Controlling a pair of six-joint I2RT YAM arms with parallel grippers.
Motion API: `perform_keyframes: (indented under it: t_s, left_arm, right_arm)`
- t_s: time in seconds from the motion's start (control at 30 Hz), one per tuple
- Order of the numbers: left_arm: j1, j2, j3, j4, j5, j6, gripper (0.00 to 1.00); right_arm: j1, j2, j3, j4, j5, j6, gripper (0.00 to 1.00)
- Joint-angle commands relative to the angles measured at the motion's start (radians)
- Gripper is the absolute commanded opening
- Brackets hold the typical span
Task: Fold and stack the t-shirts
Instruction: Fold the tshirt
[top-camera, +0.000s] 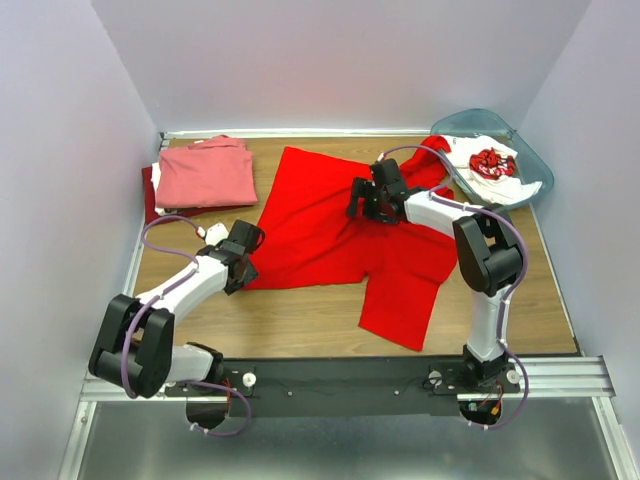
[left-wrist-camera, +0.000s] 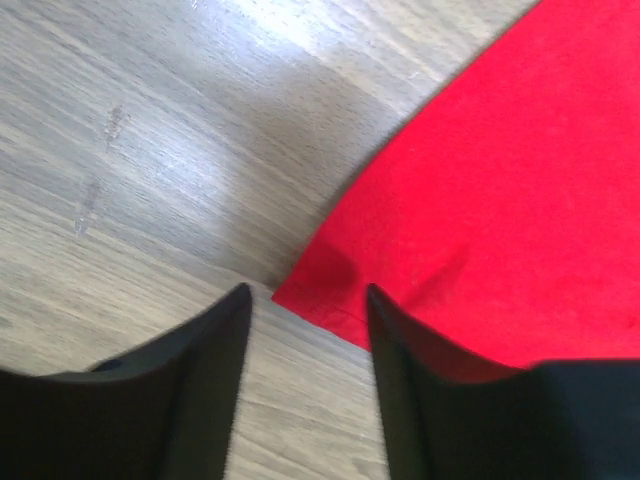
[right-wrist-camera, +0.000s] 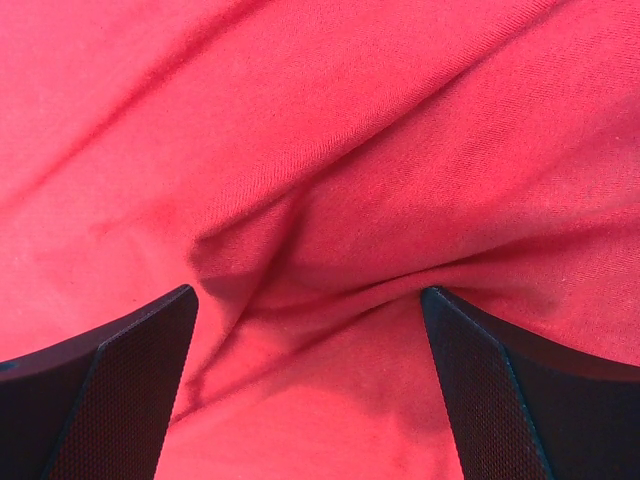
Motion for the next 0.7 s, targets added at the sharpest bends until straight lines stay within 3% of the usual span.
perform_keyframes:
  t_s: [0.0, 0.27, 0.3, 0.33, 0.4, 0.43, 0.47, 0.67]
  left_arm:
    - [0.006, 0.017, -0.026, 0.029, -0.02, -0.005, 0.48]
    - [0.006, 0.059, -0.032, 0.063, -0.012, 0.013, 0.33]
    - [0.006, 0.066, -0.035, 0.067, -0.011, 0.017, 0.25]
    - [0.006, 0.066, -0.035, 0.072, -0.006, 0.021, 0.25]
    - [0.006, 0.071, -0.043, 0.087, 0.002, 0.03, 0.14]
    - [0.006, 0.073, -0.041, 0.092, 0.008, 0.036, 0.03]
    - [0.006, 0.074, -0.038, 0.098, 0.012, 0.043, 0.0]
    - [0.009, 0.065, 0.057, 0.095, 0.002, 0.107, 0.0]
  right_arm:
    - [0.001, 0.077, -0.051, -0.114, 0.045, 0.018, 1.0]
    - [0.0, 0.046, -0.051, -0.119, 0.037, 0.02, 1.0]
    - [0.001, 0.04, -0.048, -0.119, 0.037, 0.02, 1.0]
    - [0.001, 0.035, -0.048, -0.119, 0.036, 0.018, 1.0]
    - [0.001, 0.009, -0.047, -0.12, 0.026, 0.015, 1.0]
    - [0.001, -0.001, -0.045, -0.122, 0.02, 0.012, 1.0]
    - [0.001, -0.029, -0.045, -0.122, 0.011, 0.003, 1.0]
    - [0.004, -0.176, -0.089, -0.157, -0.001, 0.003, 1.0]
